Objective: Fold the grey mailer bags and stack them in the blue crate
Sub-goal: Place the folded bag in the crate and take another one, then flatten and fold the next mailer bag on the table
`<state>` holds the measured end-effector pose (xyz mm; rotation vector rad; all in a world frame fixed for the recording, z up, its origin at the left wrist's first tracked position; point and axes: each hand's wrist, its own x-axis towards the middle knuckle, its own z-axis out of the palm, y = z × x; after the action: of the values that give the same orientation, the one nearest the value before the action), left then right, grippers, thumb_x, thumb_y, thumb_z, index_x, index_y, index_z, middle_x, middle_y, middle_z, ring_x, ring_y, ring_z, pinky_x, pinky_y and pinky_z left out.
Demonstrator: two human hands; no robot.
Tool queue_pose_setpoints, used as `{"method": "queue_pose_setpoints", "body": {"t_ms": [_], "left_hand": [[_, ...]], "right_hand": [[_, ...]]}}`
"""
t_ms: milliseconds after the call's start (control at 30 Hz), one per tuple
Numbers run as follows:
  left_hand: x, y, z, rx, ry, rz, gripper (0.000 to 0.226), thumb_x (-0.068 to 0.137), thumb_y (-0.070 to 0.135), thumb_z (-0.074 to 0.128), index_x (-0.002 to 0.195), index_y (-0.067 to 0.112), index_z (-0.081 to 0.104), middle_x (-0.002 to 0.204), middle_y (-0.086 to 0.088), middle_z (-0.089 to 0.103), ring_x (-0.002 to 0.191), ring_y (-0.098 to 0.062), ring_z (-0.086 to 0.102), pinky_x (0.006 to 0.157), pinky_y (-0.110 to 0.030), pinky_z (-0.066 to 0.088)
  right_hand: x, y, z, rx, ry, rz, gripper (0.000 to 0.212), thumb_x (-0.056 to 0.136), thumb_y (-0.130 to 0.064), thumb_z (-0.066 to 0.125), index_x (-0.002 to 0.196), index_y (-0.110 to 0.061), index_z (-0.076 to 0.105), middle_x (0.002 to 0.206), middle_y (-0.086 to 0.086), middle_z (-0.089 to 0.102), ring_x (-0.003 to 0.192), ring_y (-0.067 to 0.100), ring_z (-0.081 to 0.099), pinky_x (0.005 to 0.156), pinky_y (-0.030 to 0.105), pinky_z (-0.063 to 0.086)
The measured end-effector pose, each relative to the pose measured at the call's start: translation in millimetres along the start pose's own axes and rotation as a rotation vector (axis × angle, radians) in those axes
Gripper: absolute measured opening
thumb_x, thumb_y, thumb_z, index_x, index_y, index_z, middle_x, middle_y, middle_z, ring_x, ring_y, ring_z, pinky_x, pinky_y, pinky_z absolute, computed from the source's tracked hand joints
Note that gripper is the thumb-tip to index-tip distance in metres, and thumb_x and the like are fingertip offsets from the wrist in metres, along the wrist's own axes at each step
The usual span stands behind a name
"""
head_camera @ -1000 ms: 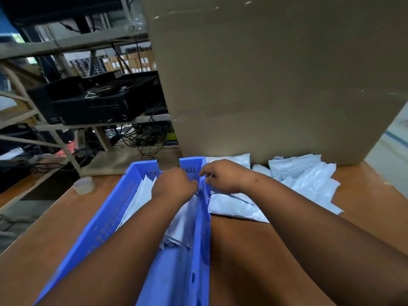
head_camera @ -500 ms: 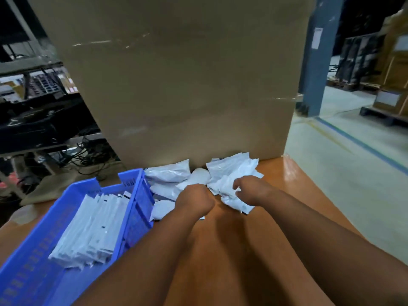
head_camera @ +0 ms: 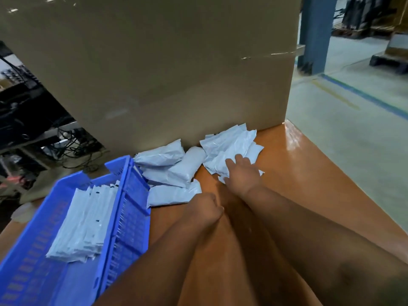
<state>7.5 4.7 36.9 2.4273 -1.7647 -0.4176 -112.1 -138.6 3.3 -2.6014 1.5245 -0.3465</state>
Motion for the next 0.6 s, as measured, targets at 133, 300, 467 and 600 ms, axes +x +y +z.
{"method": "queue_pose_setpoints", "body": {"t_ms": [133,300,467,600], "left_hand": [[-10,-20,-1,-0.052,0.005,0.009,0.02,0.092,0.042,0.068,0.09,0.022,0.07,0.095,0.002,0.07,0.095,-0.017,0.064,0.074,-0.031,0.047],[-16,-37,-11,-0.083,0.011,0.001,0.021,0.09,0.044,0.067,0.087,0.023,0.068,0.09,0.006,0.068,0.091,-0.015,0.063,0.077,-0.031,0.052],[-19,-32,-17,-0.141,0.075,-0.034,0.025,0.093,0.044,0.061,0.098,0.02,0.066,0.101,0.0,0.069,0.097,-0.022,0.063,0.081,-0.033,0.053],[-32,-22,-8,-0.159,0.264,0.044,0.025,0.092,0.04,0.06,0.105,0.018,0.06,0.107,-0.005,0.065,0.101,-0.028,0.062,0.08,-0.035,0.048]], "right_hand": [[31,-11,12,-0.097,-0.06,0.011,0.04,0.096,-0.042,0.066,0.131,-0.024,0.056,0.127,0.006,0.053,0.113,0.029,0.058,0.088,0.042,0.046],[21,-2,17,0.021,-0.021,-0.026,0.015,0.095,-0.013,0.061,0.109,-0.017,0.064,0.112,0.005,0.056,0.097,0.029,0.063,0.068,0.035,0.041],[-34,3,7,0.336,0.051,-0.116,0.011,0.102,-0.025,0.059,0.103,-0.026,0.069,0.105,-0.006,0.06,0.087,0.022,0.065,0.07,0.039,0.053],[-98,23,-6,0.408,0.058,-0.291,0.02,0.094,-0.016,0.059,0.105,-0.032,0.063,0.111,-0.014,0.063,0.098,0.015,0.066,0.076,0.037,0.054]]}}
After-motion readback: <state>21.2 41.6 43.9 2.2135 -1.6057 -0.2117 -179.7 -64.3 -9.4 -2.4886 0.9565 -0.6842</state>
